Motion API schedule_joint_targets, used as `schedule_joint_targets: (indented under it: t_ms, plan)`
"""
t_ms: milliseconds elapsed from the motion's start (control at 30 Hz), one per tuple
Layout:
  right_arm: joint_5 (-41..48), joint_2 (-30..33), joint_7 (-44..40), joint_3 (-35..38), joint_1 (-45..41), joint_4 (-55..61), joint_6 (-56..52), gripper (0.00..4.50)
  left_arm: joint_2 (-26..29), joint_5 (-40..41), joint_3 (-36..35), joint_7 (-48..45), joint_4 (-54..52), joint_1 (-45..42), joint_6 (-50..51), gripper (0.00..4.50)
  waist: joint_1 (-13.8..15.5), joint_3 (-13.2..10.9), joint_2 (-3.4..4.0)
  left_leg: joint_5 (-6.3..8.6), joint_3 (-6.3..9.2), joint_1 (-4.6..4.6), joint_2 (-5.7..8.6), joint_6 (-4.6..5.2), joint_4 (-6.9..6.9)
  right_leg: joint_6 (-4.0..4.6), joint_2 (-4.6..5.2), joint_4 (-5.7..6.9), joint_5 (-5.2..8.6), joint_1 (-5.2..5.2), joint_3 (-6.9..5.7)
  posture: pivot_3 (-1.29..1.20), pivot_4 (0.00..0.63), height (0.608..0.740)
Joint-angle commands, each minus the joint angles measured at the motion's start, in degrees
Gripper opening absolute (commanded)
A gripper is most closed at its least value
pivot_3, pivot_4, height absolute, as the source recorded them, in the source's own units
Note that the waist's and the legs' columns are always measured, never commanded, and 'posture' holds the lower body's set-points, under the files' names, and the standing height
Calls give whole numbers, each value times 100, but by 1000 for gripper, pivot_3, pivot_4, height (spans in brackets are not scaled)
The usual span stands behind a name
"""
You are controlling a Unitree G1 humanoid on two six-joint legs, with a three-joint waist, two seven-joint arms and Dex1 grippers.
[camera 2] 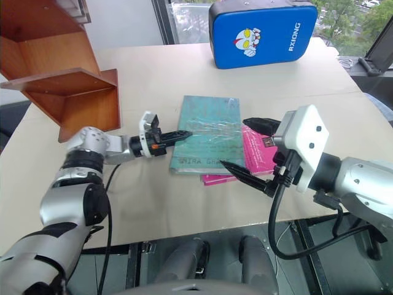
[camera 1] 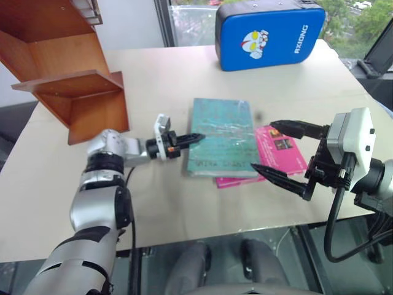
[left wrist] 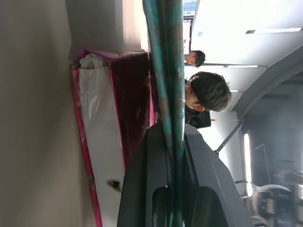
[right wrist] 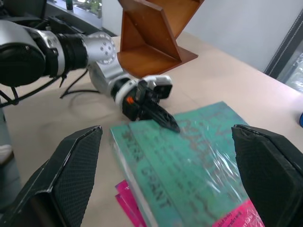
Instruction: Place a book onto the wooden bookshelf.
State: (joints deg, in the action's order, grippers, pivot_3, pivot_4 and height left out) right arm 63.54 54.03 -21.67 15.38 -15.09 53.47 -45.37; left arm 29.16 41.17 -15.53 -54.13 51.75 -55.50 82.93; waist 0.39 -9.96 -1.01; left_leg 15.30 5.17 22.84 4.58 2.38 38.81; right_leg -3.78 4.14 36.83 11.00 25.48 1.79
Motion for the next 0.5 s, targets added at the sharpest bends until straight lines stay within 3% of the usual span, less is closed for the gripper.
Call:
schedule_joint_targets:
  t_ms: [33, 200, 267, 333, 400, 500]
  plan:
    - [-250, -120, -176, -116, -146, -140, 330, 4500, 343, 484, -574, 129, -1139, -121, 464, 28, 4, 0, 0, 0, 0, 3, 0, 0, 1, 0, 0, 0, 0, 3, 0, 0, 150, 736]
    - [-600, -345, -476, -319, -349, -485, 642, 4500, 243, 748, -1071, 826, -3842, -152, -358, 28, 18, -12, -21, 0, 1, 14, -6, -1, 12, 0, 16, -1, 0, 7, 3, 0, 150, 736]
    - [-731, -426, -617, -402, -464, -668, 762, 4500, 322, 246, -670, 831, -4959, -133, -1582, 28, 35, -14, -23, 0, -2, 13, -4, -1, 14, 0, 26, -2, 0, 6, 4, 0, 150, 736]
    - [-912, -529, -809, -516, -587, -887, 889, 4500, 813, -516, 87, 554, -5506, -241, -2686, 28, 37, -13, -23, 1, -3, 14, -1, -2, 13, 1, 30, -5, -1, 6, 3, 0, 150, 736]
    - [-1108, -638, -1011, -658, -733, -1111, 1027, 4500, 1485, -1794, 959, 161, -5673, -269, -4536, 28, 24, -12, -19, 1, -6, 13, 1, -2, 10, 1, 28, -6, -1, 6, 5, 0, 150, 736]
    - [-1368, -790, -1263, -840, -923, -1374, 1192, 4500, 2078, -2908, 1517, -62, -5387, -444, -6480, 28, 19, -9, -13, 0, -29, -12, 4, -2, -21, 1, 25, -7, -1, 6, 31, 0, 150, 736]
